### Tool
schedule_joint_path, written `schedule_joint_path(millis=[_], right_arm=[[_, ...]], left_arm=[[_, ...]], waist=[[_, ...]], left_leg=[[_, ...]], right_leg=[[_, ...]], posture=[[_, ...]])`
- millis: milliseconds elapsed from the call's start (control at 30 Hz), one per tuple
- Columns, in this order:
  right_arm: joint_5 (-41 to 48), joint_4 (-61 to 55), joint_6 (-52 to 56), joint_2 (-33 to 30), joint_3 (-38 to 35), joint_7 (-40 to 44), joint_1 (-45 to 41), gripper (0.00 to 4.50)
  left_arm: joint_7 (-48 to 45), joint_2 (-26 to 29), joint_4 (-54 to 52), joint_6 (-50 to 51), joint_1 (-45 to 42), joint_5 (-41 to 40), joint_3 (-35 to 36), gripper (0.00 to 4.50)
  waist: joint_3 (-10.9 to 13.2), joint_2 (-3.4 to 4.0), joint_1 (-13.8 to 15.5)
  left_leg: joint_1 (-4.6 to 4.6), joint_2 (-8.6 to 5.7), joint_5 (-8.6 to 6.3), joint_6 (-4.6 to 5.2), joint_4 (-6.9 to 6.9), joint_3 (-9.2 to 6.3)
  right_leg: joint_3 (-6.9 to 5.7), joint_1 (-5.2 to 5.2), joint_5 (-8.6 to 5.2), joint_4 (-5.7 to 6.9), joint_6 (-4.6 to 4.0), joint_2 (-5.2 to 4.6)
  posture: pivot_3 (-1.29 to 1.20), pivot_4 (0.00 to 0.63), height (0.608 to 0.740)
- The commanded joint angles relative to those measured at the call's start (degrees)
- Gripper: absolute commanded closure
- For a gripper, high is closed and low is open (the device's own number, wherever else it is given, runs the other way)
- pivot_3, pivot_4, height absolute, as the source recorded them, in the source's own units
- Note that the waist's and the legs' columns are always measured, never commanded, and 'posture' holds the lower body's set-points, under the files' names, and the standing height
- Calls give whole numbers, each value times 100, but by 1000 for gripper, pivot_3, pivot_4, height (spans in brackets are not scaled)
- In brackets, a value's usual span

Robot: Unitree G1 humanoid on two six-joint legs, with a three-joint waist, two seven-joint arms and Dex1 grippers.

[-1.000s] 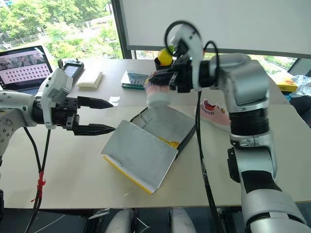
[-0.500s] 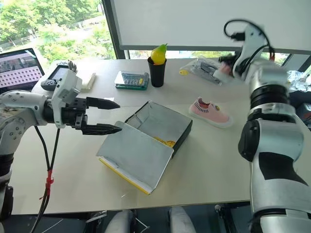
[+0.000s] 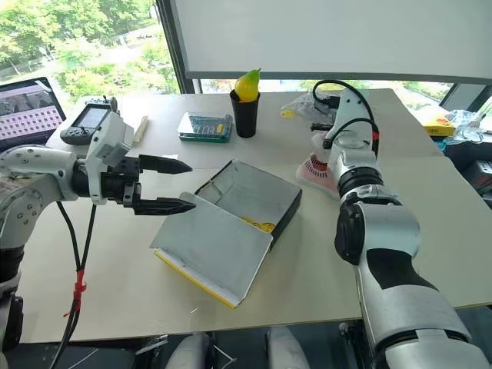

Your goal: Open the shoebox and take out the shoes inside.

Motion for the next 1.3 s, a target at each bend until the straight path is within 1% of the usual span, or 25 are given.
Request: schedule_joint_path(millis=[33, 133, 167, 200, 367, 467, 533, 567, 600, 633, 700, 767, 833, 900, 933, 1000, 1033, 1067, 1100, 1167, 1233, 1300], right_arm=[[423, -156, -211, 74, -449, 277, -198, 3476], [403, -183, -359, 88, -486, 217, -247, 2471], [427, -192, -396, 90, -520, 207, -268, 1973], [475, -208, -436, 87, -571, 244, -299, 1769], [376, -335, -527, -47, -416, 479, -407, 44], [157, -572, -441, -200, -25, 1232, -449, 44], [149, -924, -246, -362, 217, 2115, -389, 44], [275, -1577, 90, -588, 397, 2926, -131, 44], [366, -2056, 338, -747, 518, 3484, 66, 44], [446, -2435, 540, -851, 589, 3811, 230, 44], [434, -4041, 1156, -1425, 1014, 4570, 1224, 44], [472, -5203, 1703, -1833, 1240, 4927, 1977, 44], [675, -6151, 2263, -2137, 1162, 4979, 2664, 44], [984, -7128, 2734, -2292, 778, 4902, 3516, 44], [974, -7591, 2754, -2279, 555, 4693, 4043, 44], [1002, -8304, 2652, -1901, 35, 4009, 4868, 44], [1240, -8487, 3061, -1681, -178, 3773, 5065, 44], [1329, -8675, 3303, -1451, -275, 3492, 5219, 44], [1322, -8898, 3330, -1258, -236, 3306, 5431, 44], [1119, -9292, 3012, -841, -159, 2891, 5947, 44], [934, -9458, 2694, -324, -362, 2196, 6353, 44], [560, -9440, 2104, -118, -375, 1785, 6778, 44]], left_arm=[[79, 14, -211, 54, -18, -111, 190, 0], [110, -22, -209, 77, -56, -112, 160, 0], [118, -32, -210, 83, -66, -112, 153, 0], [122, -40, -208, 85, -72, -112, 152, 0], [179, -58, -169, 69, -46, -83, 208, 0], [211, -21, -188, 85, 37, -83, 283, 0], [255, -8, -208, 114, 93, -106, 371, 0], [315, -22, -209, 153, 151, -155, 472, 0], [357, -34, -208, 181, 191, -190, 542, 0], [391, -40, -228, 205, 228, -224, 592, 0], [529, -80, -286, 159, 497, -254, 791, 0], [694, -174, -323, 44, 717, -267, 1009, 0], [979, -312, -290, -278, 948, -45, 1206, 0], [1448, -525, -214, -723, 1271, 340, 1440, 0], [1820, -674, -188, -795, 1463, 511, 1568, 0], [2408, -1218, -169, -1251, 1796, 631, 1955, 0], [2549, -1419, -196, -1427, 1932, 629, 2093, 0], [2631, -1532, -185, -1595, 2081, 731, 2134, 0], [2763, -1661, -129, -1733, 2220, 854, 2144, 0], [3209, -2133, 47, -2365, 2552, 1214, 2230, 0], [3530, -2564, 267, -2947, 2967, 1514, 2258, 0], [3810, -2915, 456, -3434, 3306, 1775, 2278, 0]], waist=[[0, 0, -2], [0, 0, 4], [0, 0, 4], [0, 0, 4], [0, 1, -3], [1, 2, 0], [1, 2, 2], [1, 3, 3], [1, 2, 9], [2, 3, 27], [1, 3, 107], [0, 4, 220], [1, 4, 243], [0, 5, 250], [-3, 9, 267], [-3, 10, 284], [-3, 10, 296], [-4, 7, 288], [-4, 6, 283], [-5, 7, 292], [-25, 6, 306], [-27, 8, 316]], left_leg=[[0, 0, 0, 0, 0, 0], [0, 0, 0, 0, 0, 0], [0, -1, 0, 0, 0, 0], [0, -1, 0, 0, 0, 0], [1, 0, 0, 0, 0, 0], [1, 0, 0, 0, 0, 0], [0, -1, 0, 0, 0, 0], [0, -1, 0, 0, 0, 0], [0, 0, 0, 0, 0, 0], [0, 1, 0, 0, 0, -2], [-2, 0, -1, 1, 0, -4], [-2, 3, -3, 4, 0, -10], [-1, 0, -5, 6, 5, -8], [2, -3, -4, 5, 9, -3], [10, -2, -4, 5, 11, 1], [40, 3, -5, 5, 7, 3], [43, 2, -4, 6, -2, 2], [49, 2, -4, 5, 3, 2], [65, 4, -5, 5, 4, 3], [76, 2, -5, 4, 5, 2], [88, 2, -5, 4, 1, 2], [87, 1, -5, 4, -1, 2]], right_leg=[[0, 0, 0, 1, 0, 0], [-1, 0, 0, 0, 0, 0], [-1, 1, 0, -1, 0, 0], [-1, 1, 0, -1, 0, 0], [-1, 1, 0, 0, 0, 0], [-1, 1, 0, -1, 0, 0], [-1, 1, 0, -2, 1, 0], [-1, 1, 0, -2, 1, 0], [-1, 0, -1, -1, 1, 0], [-4, 1, -1, -2, 1, 0], [-6, 1, -3, -1, 5, 0], [-16, 8, -6, -7, 9, 0], [-13, 11, -10, -6, 16, -3], [-4, 10, -7, -1, 11, -5], [1, 12, -5, 1, 7, -4], [2, 37, -7, 3, 8, 2], [3, 41, -6, -6, 7, 1], [2, 48, -6, -3, 8, 0], [2, 71, -6, -8, 7, 1], [3, 85, -6, -8, 8, -1], [1, 94, -7, -11, 9, -1], [1, 95, -8, -13, 9, -4]], posture=[[0, 150, 732], [0, 150, 732], [0, 150, 732], [0, 150, 732], [0, 150, 732], [0, 150, 732], [0, 150, 732], [0, 150, 732], [0, 150, 732], [0, 150, 732], [0, 150, 732], [0, 150, 732], [0, 150, 732], [0, 150, 732], [0, 150, 732], [0, 150, 732], [0, 150, 732], [0, 150, 732], [0, 150, 732], [0, 150, 732], [0, 150, 732], [0, 150, 732]])
